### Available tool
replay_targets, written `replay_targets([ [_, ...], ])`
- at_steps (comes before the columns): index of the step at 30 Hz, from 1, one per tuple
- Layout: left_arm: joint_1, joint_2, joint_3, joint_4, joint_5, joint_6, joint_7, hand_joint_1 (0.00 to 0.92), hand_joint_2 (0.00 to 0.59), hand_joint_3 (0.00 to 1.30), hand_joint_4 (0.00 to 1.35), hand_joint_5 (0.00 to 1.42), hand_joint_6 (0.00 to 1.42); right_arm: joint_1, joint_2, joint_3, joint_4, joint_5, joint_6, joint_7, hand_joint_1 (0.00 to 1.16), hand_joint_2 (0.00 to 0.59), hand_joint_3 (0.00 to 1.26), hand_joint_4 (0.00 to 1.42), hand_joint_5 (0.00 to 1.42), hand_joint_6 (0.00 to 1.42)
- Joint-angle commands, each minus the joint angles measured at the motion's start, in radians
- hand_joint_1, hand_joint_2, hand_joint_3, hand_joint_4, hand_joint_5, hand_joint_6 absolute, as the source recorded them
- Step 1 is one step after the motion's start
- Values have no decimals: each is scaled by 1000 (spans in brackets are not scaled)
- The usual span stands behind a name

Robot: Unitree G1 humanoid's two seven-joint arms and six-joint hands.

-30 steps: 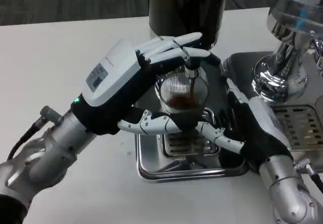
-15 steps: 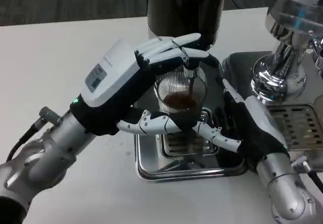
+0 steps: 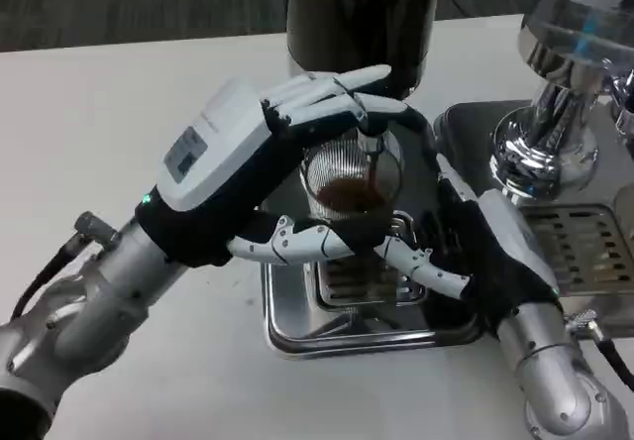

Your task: Grasp the cup under the faucet to collect the drink, then remove the cup.

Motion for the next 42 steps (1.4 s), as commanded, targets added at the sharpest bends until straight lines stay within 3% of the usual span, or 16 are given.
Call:
replay_targets([
  [1,36,20,-21,-9,35,-19,-22,0,173,399,194,402,315,-12,-3,21,8,-14,-17,-7,439,203,0,0,0,0],
  [13,63,34,3,-40,38,22,3,0,174,394,185,403,306,-12,4,24,21,1,-22,-14,473,201,0,0,0,0],
  [15,80,38,22,-65,49,57,21,0,164,230,14,227,137,-7,5,22,20,4,-24,-16,475,201,0,0,0,0],
  [17,97,42,39,-86,49,90,32,0,137,121,1,88,9,-3,7,23,14,3,-27,-22,476,202,0,0,0,0],
  [33,291,71,175,-102,-12,225,84,0,126,17,0,0,0,6,10,19,-19,4,-16,-14,477,206,0,0,0,0],
  [42,382,72,178,-4,-10,308,104,0,153,12,0,0,0,0,19,23,-17,15,-16,0,472,211,0,0,0,0],
])
